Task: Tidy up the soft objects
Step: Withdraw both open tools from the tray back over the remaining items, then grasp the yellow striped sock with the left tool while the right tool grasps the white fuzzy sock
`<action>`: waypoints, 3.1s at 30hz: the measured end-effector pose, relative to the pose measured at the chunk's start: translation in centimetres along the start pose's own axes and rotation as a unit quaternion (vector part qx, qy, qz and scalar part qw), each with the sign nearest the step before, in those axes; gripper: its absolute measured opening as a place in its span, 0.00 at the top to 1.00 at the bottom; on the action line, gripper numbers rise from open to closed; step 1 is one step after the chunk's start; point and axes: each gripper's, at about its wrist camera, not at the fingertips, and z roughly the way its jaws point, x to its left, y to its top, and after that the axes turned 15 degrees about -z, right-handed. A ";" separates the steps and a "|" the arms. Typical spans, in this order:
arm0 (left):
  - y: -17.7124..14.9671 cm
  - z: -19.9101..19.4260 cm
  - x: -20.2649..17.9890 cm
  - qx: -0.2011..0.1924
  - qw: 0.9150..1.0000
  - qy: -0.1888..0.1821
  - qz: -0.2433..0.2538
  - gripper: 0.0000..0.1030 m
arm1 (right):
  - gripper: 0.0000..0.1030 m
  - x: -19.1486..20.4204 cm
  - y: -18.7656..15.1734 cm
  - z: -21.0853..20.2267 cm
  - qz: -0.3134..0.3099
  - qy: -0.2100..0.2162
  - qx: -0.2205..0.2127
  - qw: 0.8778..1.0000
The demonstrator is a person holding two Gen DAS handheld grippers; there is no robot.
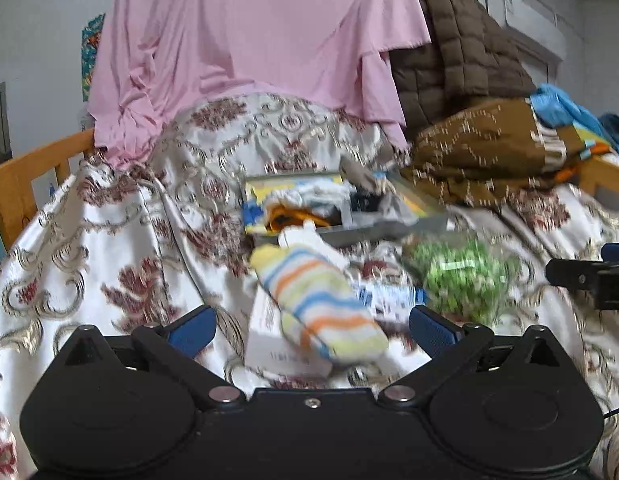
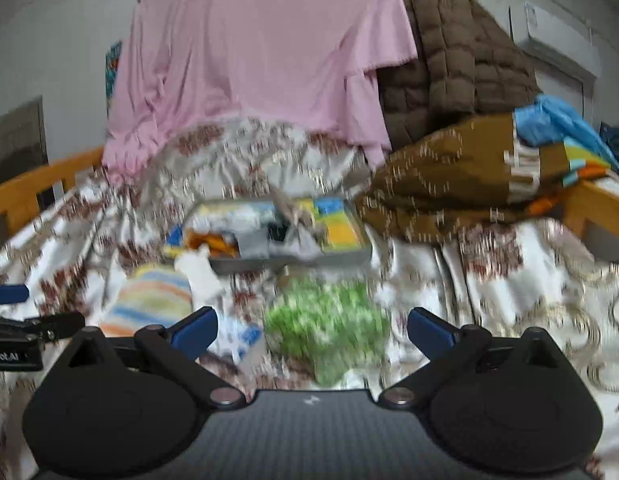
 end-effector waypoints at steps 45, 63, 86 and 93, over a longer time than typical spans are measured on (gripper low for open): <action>-0.8 1.7 3.0 0.042 0.996 0.042 0.066 0.01 | 0.00 3.9 -3.4 4.8 -0.017 0.092 0.109 0.990; 3.6 3.1 3.2 -0.008 0.997 0.031 0.070 0.01 | 0.00 2.2 0.9 8.8 -0.017 0.070 0.087 0.994; 6.3 13.7 3.6 0.048 0.994 -0.054 0.078 0.01 | 0.00 5.7 10.2 23.5 -0.147 0.148 0.085 0.974; 5.9 15.5 3.6 0.062 0.991 -0.092 0.078 0.01 | 0.00 7.2 11.0 25.8 -0.161 0.181 0.101 0.965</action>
